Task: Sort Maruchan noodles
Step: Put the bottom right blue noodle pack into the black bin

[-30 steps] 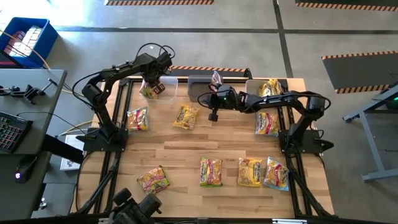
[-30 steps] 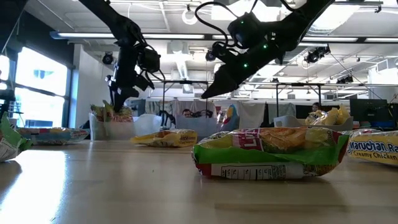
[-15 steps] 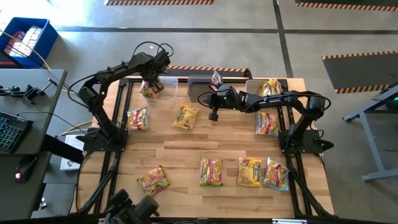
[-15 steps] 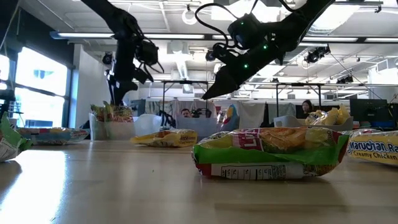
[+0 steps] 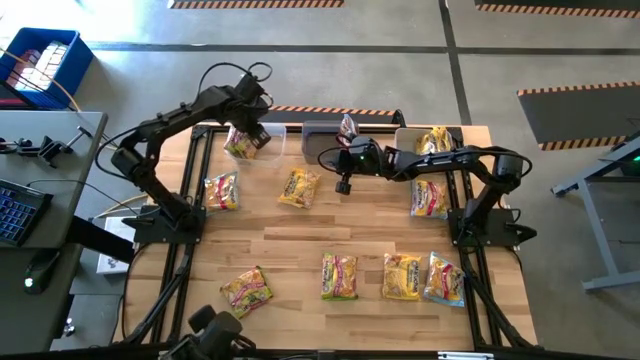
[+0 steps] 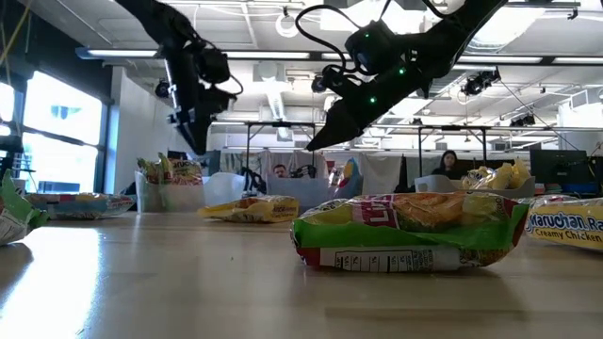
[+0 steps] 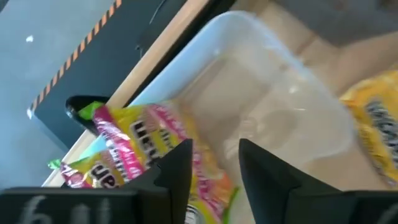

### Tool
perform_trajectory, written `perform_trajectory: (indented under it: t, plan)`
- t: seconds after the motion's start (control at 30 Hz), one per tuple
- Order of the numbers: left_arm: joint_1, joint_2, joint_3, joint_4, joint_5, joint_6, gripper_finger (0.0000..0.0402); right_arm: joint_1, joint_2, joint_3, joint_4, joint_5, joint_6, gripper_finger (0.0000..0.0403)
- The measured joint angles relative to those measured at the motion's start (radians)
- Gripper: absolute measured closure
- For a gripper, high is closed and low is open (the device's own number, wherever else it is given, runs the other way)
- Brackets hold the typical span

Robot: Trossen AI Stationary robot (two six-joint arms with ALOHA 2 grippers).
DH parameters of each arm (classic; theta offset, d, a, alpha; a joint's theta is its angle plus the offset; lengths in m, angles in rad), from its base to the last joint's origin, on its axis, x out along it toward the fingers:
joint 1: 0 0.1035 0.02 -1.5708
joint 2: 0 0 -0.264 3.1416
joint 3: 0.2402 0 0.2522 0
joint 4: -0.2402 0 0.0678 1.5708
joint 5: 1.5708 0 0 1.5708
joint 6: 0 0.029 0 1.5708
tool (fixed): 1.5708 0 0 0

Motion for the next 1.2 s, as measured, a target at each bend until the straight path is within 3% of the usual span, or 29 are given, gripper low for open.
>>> perform_trajectory:
  t: [0.43, 0.77, 0.9, 1.0, 1.2]
  plan:
    - [0.098, 0.007, -0.079, 0.084, -0.064, -0.034, 0.0377, 0.0, 0.0, 0.0, -0.003, 0.0, 0.0, 0.0403]
    - [0.05, -0.199, -0.104, 0.228, 0.003, -0.063, 0.0393, 0.0, 0.0, 0.0, -0.008, 0.0, -0.01, 0.0403]
    - [-0.01, -0.344, -0.261, 0.451, 0.124, -0.068, 0.0392, 0.0, 0.0, -0.021, 0.07, -0.03, -0.009, 0.0403]
    - [-0.066, -0.452, -0.419, 0.644, 0.217, -0.11, 0.0392, 0.0, 0.001, -0.093, 0.245, -0.081, 0.007, 0.0403]
    - [-0.194, -0.594, -0.725, 1.054, 0.259, -0.204, 0.0392, 0.0, 0.001, -0.242, 0.55, -0.112, 0.086, 0.0403]
